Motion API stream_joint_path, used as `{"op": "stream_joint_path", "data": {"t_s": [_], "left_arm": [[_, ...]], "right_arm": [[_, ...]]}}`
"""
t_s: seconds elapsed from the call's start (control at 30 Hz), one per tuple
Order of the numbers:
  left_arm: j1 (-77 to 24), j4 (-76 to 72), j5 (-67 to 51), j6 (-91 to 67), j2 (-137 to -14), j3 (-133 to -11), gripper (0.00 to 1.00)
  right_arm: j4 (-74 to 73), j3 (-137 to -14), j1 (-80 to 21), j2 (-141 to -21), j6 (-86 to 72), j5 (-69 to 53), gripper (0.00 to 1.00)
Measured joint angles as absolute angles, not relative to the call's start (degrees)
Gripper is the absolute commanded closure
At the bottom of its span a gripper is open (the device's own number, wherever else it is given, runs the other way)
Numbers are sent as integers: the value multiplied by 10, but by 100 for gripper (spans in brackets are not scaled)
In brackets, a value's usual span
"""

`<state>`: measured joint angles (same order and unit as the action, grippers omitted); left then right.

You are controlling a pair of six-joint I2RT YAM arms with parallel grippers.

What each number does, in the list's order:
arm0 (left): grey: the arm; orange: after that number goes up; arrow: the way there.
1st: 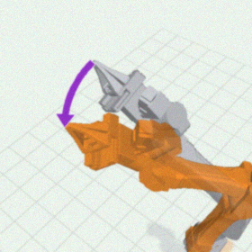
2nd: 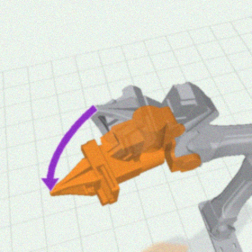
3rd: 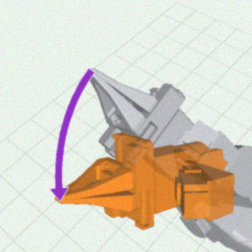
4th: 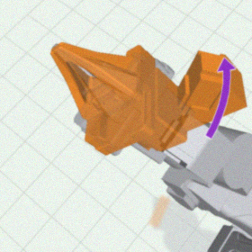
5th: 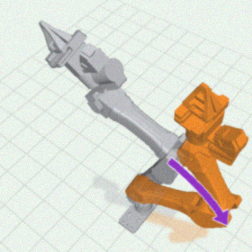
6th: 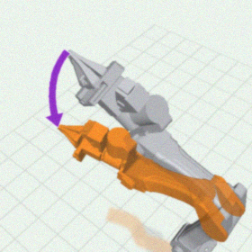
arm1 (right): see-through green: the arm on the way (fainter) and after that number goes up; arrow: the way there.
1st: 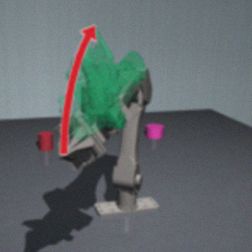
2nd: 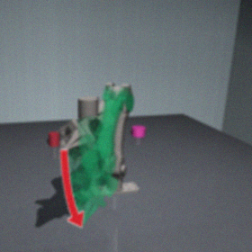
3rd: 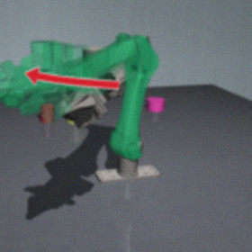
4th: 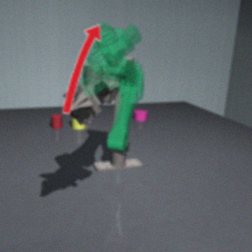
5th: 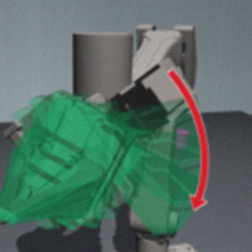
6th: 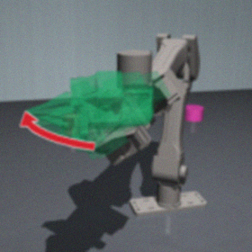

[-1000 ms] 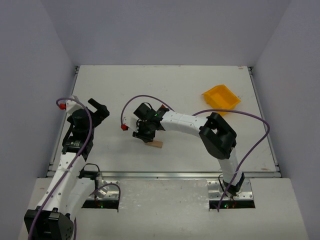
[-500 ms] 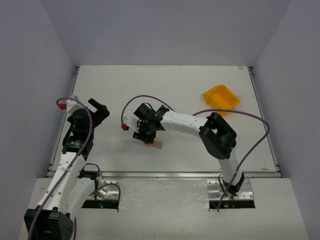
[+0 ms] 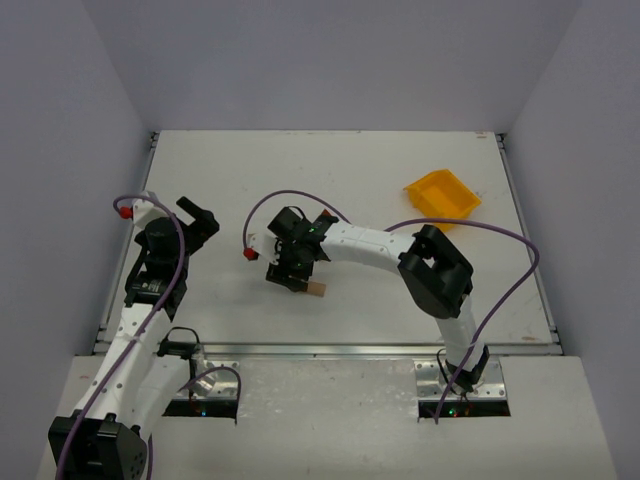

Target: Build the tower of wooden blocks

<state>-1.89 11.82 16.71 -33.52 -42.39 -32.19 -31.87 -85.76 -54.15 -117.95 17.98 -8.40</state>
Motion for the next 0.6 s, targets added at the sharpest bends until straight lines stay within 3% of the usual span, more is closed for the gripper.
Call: {"op": "stream_joint_path", "data": {"t_s": [0.07,0.1,0.37,0.6], "left_arm": [[-19,118,167,-335,-424,-322,0],[-19,118,167,-335,-424,-322,0],[-19,119,170,-335,-419,-322,0],[-19,132,200,-350,-401,-323,0]], "right_arm": [[-318,-858,-542,-1180,180,-80,4],[-317,-858,-542,-1180,182,-79,1],[-321,-919,-542,-1180,161,-91,1],[-270,-1067,-546,-1222,-61,18,1]]}}
